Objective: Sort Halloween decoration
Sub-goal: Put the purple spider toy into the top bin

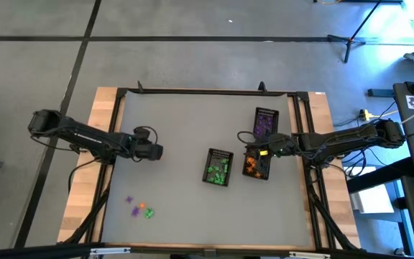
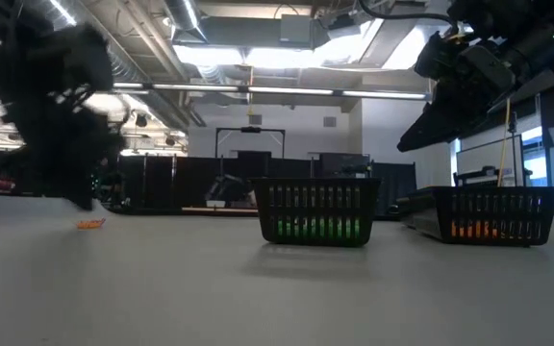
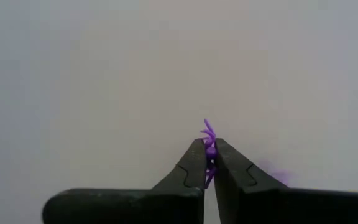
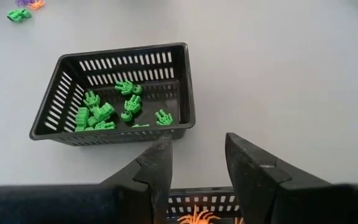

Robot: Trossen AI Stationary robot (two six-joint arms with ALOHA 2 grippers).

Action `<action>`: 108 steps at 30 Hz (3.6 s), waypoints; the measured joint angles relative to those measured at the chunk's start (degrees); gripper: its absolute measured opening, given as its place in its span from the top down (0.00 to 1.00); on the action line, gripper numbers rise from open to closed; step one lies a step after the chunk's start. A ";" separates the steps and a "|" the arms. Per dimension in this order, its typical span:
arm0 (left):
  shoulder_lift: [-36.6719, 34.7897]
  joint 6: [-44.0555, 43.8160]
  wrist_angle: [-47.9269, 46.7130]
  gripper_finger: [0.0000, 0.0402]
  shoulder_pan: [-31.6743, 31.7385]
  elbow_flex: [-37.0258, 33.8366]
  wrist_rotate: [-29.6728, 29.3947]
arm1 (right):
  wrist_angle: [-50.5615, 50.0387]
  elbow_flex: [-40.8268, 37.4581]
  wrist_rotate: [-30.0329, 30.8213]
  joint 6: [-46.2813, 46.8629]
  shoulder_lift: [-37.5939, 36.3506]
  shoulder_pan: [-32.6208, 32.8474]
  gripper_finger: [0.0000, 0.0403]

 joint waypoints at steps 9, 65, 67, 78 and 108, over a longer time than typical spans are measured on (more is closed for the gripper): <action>-0.09 28.40 28.36 1.00 -3.41 6.27 -2.56 | 8.71 -0.38 -1.48 -0.75 0.05 0.01 0.64; 33.38 54.31 80.80 1.00 -6.01 20.79 18.01 | 51.28 4.60 -22.03 -3.04 28.35 0.07 0.64; 33.38 54.31 80.83 1.00 -5.98 20.79 17.99 | 53.17 4.60 -22.01 -3.06 28.33 0.11 0.64; 33.38 54.31 80.90 1.00 -6.01 20.79 17.35 | 54.62 4.60 -14.29 -7.85 28.33 4.31 0.64; 33.35 54.25 78.09 1.00 -6.80 20.79 16.77 | 54.77 4.58 -16.71 -7.56 28.30 4.15 0.70</action>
